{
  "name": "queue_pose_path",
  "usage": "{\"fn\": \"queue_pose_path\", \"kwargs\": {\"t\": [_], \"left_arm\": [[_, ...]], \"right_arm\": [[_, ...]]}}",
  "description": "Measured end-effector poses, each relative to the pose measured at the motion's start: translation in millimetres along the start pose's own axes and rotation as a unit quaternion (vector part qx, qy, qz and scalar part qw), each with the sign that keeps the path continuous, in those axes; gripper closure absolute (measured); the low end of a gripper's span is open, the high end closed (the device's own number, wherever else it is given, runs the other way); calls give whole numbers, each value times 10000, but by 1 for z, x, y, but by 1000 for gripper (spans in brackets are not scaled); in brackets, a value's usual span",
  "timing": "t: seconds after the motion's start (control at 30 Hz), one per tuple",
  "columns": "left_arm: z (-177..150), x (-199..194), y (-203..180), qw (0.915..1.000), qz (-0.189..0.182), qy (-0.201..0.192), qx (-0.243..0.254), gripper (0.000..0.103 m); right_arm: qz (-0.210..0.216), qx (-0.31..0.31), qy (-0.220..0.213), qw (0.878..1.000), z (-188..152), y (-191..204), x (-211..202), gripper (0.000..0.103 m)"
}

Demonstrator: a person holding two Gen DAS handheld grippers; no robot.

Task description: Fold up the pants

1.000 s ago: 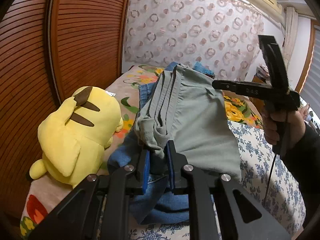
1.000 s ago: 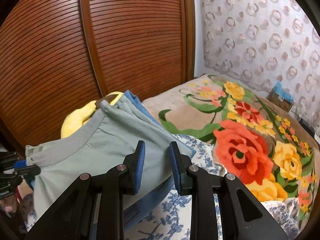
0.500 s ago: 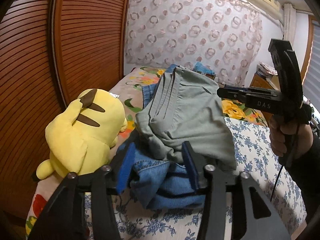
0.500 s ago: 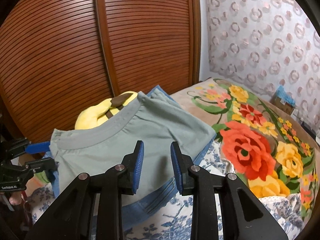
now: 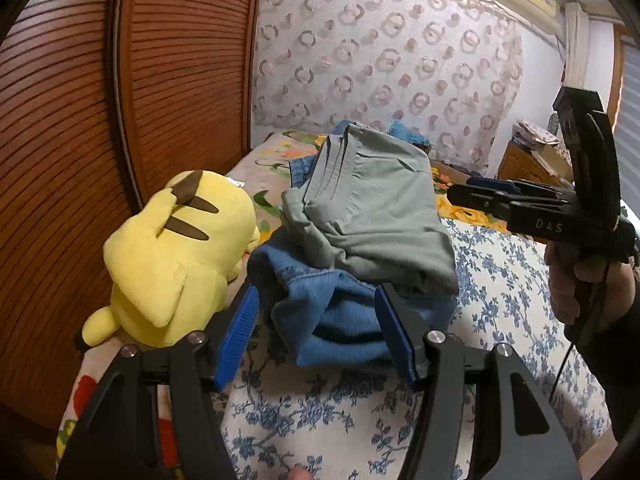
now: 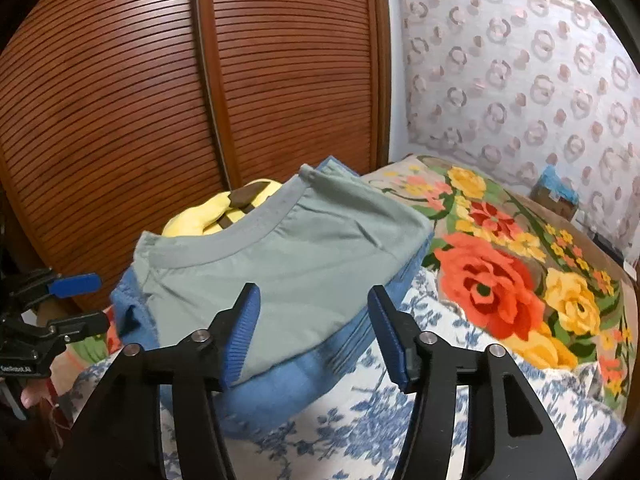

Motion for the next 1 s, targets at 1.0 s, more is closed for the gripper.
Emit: {"fn": "queue_pose_path", "kwargs": {"t": [1.0], "left_arm": [[-40, -41, -10, 9997, -34, -90, 232, 41]], "right_arm": [[-419, 291, -139, 9986, -68, 62, -54, 18]]}}
Point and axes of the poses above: each gripper's, at about its wrist camera, not at the fingertips, and x roughly the way its jaws point, y to its left, z to its top, the point moved 1 cm from there along x, roughly the way its jaws point, and after that the axes turned 6 degrees about z, right-handed, at the moved point
